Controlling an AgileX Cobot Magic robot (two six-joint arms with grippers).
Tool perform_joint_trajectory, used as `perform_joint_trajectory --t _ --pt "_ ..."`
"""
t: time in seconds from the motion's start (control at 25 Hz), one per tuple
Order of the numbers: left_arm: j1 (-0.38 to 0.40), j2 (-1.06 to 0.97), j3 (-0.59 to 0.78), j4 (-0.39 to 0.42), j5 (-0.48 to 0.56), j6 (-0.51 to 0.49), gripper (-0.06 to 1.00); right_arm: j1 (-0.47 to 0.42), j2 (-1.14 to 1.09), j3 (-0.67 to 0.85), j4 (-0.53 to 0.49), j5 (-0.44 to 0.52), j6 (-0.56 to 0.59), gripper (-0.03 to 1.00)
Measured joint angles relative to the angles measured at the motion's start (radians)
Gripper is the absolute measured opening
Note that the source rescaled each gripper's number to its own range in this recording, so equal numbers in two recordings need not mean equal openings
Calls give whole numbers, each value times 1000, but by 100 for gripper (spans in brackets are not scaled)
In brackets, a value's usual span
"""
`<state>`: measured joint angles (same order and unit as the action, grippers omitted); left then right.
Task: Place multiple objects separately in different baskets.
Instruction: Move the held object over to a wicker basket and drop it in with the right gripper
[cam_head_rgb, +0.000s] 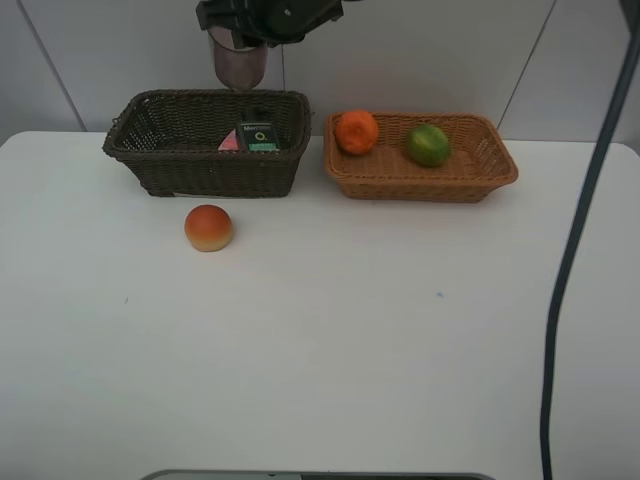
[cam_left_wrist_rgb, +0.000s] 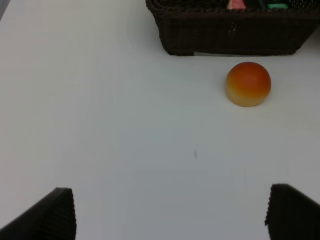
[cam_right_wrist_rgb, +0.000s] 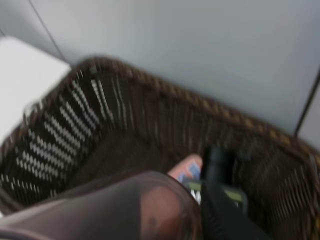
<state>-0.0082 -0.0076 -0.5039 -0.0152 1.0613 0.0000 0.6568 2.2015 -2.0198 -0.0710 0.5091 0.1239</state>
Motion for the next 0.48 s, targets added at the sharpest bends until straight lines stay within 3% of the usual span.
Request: perform_joint_trajectory --t 0.28,0.48 --pt "0 0 0 0 0 0 92 2 88 0 120 -225 0 0" --pt "0 0 0 0 0 0 92 14 162 0 172 -318 0 0"
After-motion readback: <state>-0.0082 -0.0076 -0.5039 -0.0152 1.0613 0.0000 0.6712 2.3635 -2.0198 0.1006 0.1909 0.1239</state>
